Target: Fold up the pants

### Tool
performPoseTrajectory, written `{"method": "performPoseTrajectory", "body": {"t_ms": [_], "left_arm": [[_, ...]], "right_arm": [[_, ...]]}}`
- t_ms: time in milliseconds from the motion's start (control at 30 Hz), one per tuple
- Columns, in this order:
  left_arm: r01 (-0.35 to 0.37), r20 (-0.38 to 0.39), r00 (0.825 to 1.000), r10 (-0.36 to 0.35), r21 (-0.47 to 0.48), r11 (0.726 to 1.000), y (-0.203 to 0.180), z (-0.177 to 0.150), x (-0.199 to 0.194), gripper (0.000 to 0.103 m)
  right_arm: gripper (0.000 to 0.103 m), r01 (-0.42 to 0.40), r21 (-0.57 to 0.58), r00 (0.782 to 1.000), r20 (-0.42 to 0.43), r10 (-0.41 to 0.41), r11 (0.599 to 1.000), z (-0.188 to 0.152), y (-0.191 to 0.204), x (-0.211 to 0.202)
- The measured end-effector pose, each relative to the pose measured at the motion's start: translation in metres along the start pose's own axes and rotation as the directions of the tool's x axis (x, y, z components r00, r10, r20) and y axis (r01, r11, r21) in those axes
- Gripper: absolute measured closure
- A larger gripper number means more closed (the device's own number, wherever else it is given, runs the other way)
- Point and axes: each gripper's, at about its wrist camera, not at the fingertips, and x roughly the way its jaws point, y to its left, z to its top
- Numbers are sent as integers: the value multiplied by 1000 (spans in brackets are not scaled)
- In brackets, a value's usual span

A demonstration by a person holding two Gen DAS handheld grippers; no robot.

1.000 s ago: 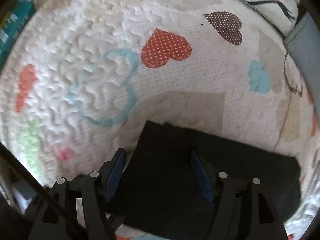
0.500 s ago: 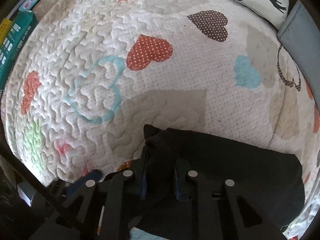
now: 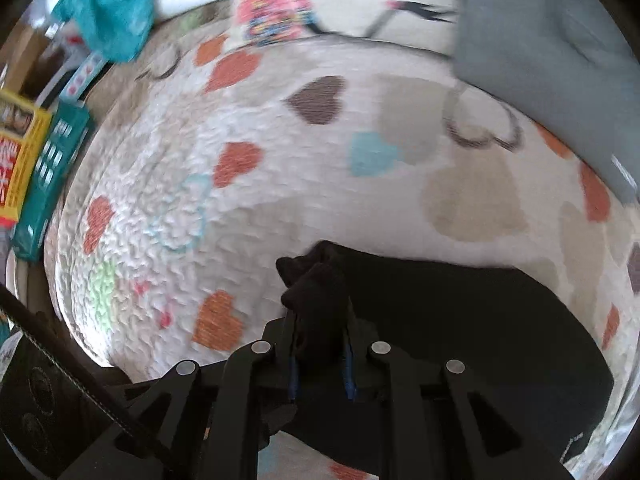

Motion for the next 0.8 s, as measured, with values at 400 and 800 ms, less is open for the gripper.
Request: {"method": "performPoseTrajectory", "body": {"t_ms": [400,800], "left_arm": [[12,-62,998,-11,22,1000,-18,-35,-31,65],[-138,-86,986,140,33,990,-5,-21,13,55]], "right_arm": [[61,-35,302,996,89,9,953,-65,-137,-2],[61,-575,365,818,288,498,732,-68,-118,-1]]}}
